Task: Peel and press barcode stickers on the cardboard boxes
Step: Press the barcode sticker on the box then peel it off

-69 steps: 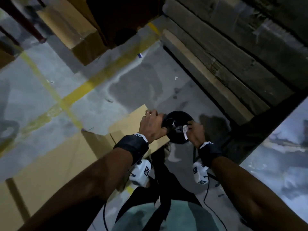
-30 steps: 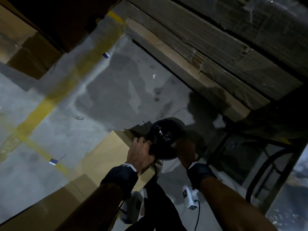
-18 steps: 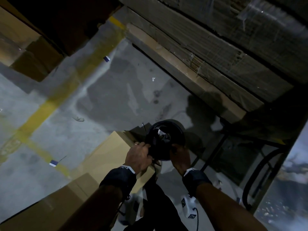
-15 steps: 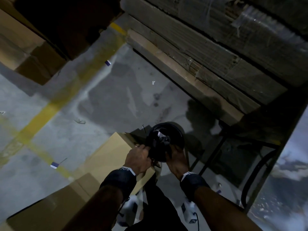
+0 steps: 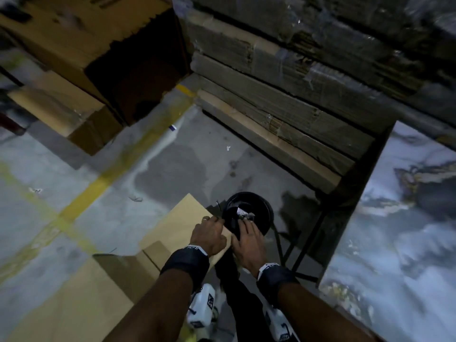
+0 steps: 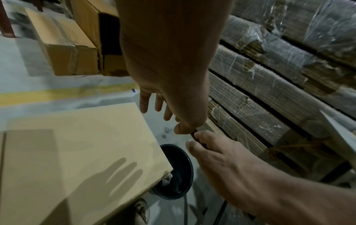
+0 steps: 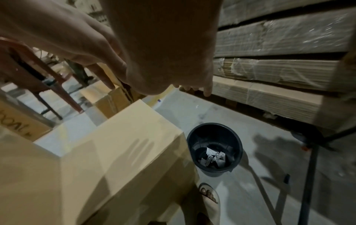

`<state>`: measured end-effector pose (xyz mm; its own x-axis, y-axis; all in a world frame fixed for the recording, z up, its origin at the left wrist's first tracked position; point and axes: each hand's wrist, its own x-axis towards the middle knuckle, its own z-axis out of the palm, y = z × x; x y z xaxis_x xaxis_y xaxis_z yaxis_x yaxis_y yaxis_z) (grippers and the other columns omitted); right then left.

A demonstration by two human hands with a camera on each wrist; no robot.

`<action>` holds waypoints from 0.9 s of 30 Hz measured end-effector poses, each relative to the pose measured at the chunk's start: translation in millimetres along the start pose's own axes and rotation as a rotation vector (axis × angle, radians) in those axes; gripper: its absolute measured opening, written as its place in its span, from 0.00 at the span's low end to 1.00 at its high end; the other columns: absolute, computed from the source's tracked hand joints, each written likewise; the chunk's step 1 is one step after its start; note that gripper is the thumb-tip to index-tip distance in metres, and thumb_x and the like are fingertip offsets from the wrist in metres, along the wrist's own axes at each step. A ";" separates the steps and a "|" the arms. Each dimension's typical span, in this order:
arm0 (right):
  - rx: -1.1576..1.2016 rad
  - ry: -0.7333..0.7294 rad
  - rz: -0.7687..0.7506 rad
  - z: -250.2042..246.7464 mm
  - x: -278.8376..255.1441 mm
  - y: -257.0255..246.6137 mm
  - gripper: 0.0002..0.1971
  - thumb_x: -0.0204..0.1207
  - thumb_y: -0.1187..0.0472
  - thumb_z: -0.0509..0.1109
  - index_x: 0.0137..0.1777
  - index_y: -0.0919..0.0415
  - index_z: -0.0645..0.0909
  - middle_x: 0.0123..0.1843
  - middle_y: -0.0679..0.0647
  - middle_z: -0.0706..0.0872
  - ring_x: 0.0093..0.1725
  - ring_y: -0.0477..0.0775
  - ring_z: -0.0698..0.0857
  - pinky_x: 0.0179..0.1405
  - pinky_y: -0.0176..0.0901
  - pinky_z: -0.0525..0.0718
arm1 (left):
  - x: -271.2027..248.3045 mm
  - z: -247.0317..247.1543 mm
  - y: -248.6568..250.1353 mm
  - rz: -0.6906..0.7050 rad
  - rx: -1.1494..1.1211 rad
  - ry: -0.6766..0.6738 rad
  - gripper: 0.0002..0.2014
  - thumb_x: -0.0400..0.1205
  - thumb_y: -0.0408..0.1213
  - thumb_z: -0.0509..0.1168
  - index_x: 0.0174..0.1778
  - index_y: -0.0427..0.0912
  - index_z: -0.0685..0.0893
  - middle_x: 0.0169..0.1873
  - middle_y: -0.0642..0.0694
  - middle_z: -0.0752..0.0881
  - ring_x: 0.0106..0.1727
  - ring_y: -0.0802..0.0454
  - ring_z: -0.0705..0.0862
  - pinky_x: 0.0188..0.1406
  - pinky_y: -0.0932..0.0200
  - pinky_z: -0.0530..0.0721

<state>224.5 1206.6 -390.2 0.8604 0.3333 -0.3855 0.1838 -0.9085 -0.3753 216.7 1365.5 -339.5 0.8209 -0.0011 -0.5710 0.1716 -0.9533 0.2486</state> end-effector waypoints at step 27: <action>0.372 0.365 0.741 38.8 -412.2 133.2 0.27 0.89 0.50 0.60 0.82 0.66 0.69 0.79 0.66 0.75 0.75 0.69 0.77 0.76 0.57 0.75 | -226.3 155.5 219.6 0.711 0.476 -0.241 0.29 0.84 0.44 0.63 0.81 0.38 0.70 0.77 0.37 0.73 0.78 0.36 0.70 0.73 0.42 0.75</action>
<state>-124.1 958.0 -314.0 0.8060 -0.4629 -0.3689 -0.5880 -0.6973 -0.4098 -16.1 1109.4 -277.3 0.5008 -0.6527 -0.5685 -0.6237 -0.7275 0.2857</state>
